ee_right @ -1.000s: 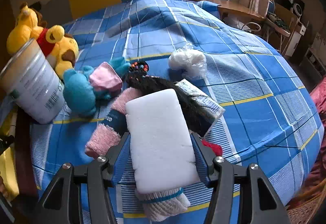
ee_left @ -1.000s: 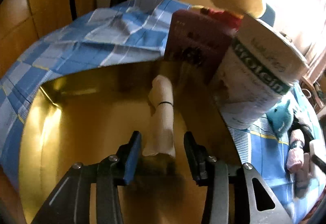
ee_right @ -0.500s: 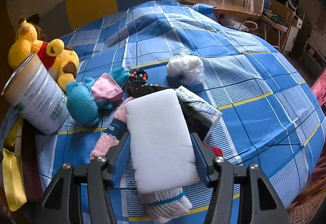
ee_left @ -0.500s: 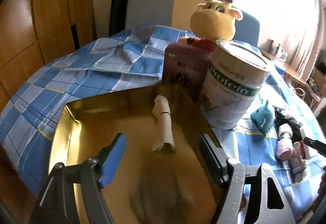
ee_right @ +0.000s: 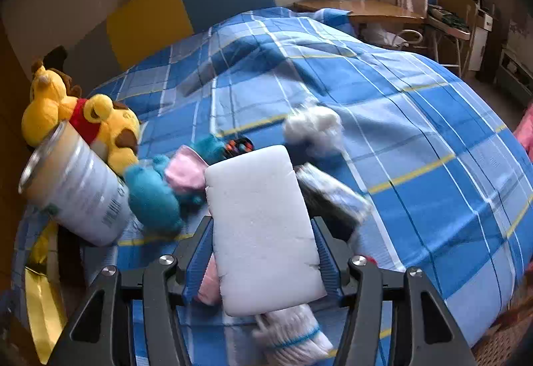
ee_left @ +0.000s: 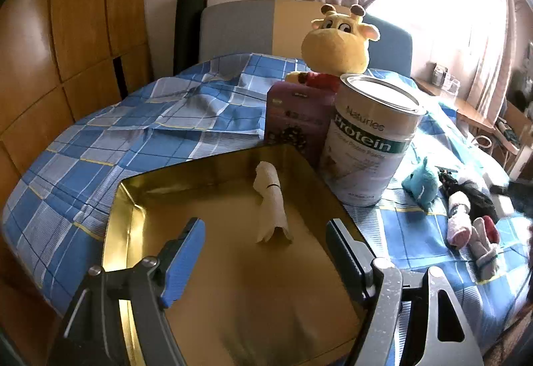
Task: Organize soft objects
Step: 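Open the left gripper to drop the beige roll in the tray while the right gripper lifts the sponge, then carry the white sponge to the gold tray and release it with the right gripper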
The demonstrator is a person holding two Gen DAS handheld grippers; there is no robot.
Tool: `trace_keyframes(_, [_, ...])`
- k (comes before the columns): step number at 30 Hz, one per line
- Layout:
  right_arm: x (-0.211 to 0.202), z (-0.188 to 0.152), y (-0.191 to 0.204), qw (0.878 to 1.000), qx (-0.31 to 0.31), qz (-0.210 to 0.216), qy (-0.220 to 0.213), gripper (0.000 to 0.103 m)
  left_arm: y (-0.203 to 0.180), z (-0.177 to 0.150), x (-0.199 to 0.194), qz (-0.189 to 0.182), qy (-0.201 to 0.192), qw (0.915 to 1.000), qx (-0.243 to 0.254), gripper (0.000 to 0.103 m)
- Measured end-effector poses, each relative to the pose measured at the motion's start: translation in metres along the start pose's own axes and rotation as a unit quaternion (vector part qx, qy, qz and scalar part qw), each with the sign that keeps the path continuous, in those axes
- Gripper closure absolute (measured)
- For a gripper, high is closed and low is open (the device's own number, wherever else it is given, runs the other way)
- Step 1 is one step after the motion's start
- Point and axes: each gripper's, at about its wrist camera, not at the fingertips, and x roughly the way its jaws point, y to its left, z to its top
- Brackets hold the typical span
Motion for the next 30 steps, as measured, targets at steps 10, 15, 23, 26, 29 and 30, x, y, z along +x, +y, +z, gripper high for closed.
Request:
trace_keyframes(10, [0.019, 0.095, 0.063, 0.999, -0.040, -0.014, 0.001, 0.045, 0.007, -0.003, 0.002, -0.006, 0.006, 1.0000, -0.004, 0.027])
trace_keyframes(15, [0.017, 0.141, 0.105, 0.998, -0.065, -0.020, -0.007, 0.045, 0.007, -0.007, 0.005, -0.009, 0.013, 0.9999, -0.002, 0.027])
trace_keyframes(23, [-0.027, 0.225, 0.220, 0.991, -0.103, 0.031, -0.081, 0.045, 0.009, -0.012, 0.011, -0.014, 0.026, 0.9996, -0.002, 0.027])
trace_keyframes(26, [-0.058, 0.225, 0.288, 0.972, -0.179, 0.104, -0.111, 0.045, 0.012, -0.016, 0.014, -0.014, 0.034, 0.9993, -0.007, 0.027])
trace_keyframes(29, [-0.078, 0.188, 0.348, 0.938, -0.280, 0.174, -0.108, 0.045, 0.022, -0.019, 0.015, -0.007, 0.038, 0.9991, -0.017, 0.027])
trace_keyframes(30, [-0.080, 0.172, 0.360, 0.926, -0.308, 0.193, -0.100, 0.045, 0.028, -0.021, 0.014, -0.004, 0.040, 0.9989, -0.023, 0.027])
